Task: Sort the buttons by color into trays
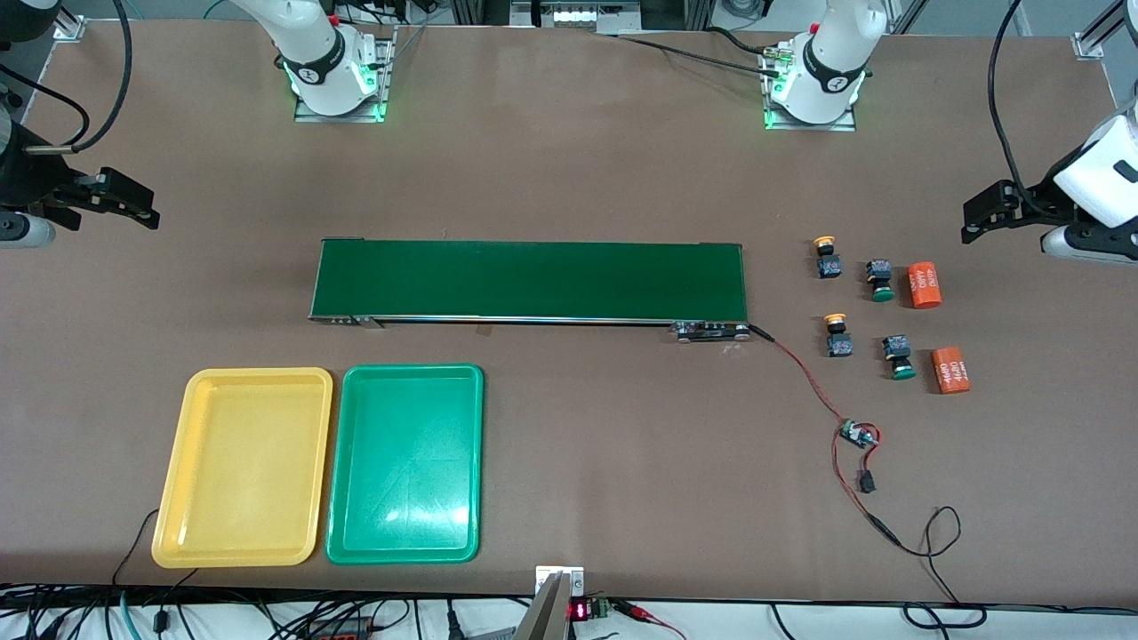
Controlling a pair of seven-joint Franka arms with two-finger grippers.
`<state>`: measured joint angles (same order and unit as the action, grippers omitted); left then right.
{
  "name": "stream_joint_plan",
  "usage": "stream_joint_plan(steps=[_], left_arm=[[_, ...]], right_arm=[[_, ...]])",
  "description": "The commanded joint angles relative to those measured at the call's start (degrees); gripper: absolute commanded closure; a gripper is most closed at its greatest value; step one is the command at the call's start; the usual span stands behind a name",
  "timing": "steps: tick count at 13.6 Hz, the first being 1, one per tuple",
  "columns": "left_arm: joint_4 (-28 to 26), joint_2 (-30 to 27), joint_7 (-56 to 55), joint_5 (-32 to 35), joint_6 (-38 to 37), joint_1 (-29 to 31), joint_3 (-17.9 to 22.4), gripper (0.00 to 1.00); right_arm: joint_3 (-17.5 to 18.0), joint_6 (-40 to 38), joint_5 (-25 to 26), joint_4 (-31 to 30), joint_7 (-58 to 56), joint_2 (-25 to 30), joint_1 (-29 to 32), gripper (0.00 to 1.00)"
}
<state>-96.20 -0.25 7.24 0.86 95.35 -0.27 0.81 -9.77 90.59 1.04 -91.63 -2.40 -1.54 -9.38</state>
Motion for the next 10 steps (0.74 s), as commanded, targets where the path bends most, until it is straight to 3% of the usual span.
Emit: stream_joint_plan(steps=[1, 3, 10], left_arm=[[1.63, 1.04, 0.67, 0.90, -0.96, -0.34, 0.51, 0.00], [1.80, 1.65, 0.67, 0.82, -0.87, -0.43, 0.42, 0.00], [12.17, 10.43, 0.85, 0.90, -6.49, 0.97, 0.42, 0.00]], right_arm=[[0.19, -0.42, 0.01, -1.10, 0.29, 1.28, -0.11, 0.00], [0.19, -0.42, 0.01, -1.10, 0.38, 1.28, -0.20, 0.00], [0.01, 0.55, 0.01, -1.80, 0.38, 1.28, 0.06, 0.00]])
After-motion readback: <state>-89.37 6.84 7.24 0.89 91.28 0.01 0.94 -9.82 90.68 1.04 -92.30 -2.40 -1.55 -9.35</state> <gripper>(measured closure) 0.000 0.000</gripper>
